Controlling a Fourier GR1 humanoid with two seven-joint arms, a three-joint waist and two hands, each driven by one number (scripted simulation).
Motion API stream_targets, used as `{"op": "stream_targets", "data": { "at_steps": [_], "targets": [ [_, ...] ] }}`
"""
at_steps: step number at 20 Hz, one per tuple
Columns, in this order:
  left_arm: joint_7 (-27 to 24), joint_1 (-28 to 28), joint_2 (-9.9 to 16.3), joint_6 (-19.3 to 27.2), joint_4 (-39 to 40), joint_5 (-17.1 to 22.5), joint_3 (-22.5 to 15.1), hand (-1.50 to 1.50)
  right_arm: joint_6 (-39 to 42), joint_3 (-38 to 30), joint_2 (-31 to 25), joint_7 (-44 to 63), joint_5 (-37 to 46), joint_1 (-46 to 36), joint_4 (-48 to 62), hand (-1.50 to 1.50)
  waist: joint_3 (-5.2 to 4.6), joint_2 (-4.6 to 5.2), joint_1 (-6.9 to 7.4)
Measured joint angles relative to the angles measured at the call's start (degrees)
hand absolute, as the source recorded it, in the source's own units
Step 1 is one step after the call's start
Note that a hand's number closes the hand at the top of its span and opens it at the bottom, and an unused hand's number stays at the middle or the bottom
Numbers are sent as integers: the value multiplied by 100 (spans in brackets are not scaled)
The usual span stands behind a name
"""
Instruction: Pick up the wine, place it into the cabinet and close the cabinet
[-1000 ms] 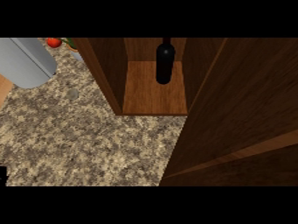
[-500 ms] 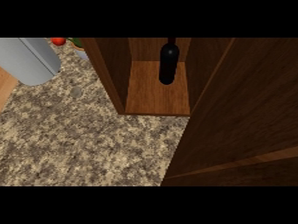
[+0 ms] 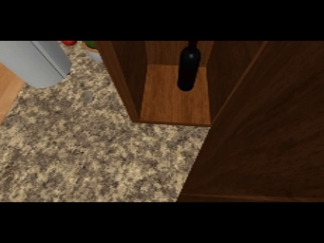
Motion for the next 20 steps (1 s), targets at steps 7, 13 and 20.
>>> {"op": "stream_targets", "data": {
  "at_steps": [7,13,20],
  "targets": [
    [-3,-6,39,-196,46,24,36,150,-71,5,-64,-145,-207,-15,94,150,-11,64,108],
    [1,-33,90,-319,40,27,72,150,-86,-125,-82,-219,-329,2,128,150,-23,106,226],
    [18,-96,107,-399,56,4,68,150,18,-325,-26,-261,-291,-88,230,150,-37,185,333]
  ]
}}
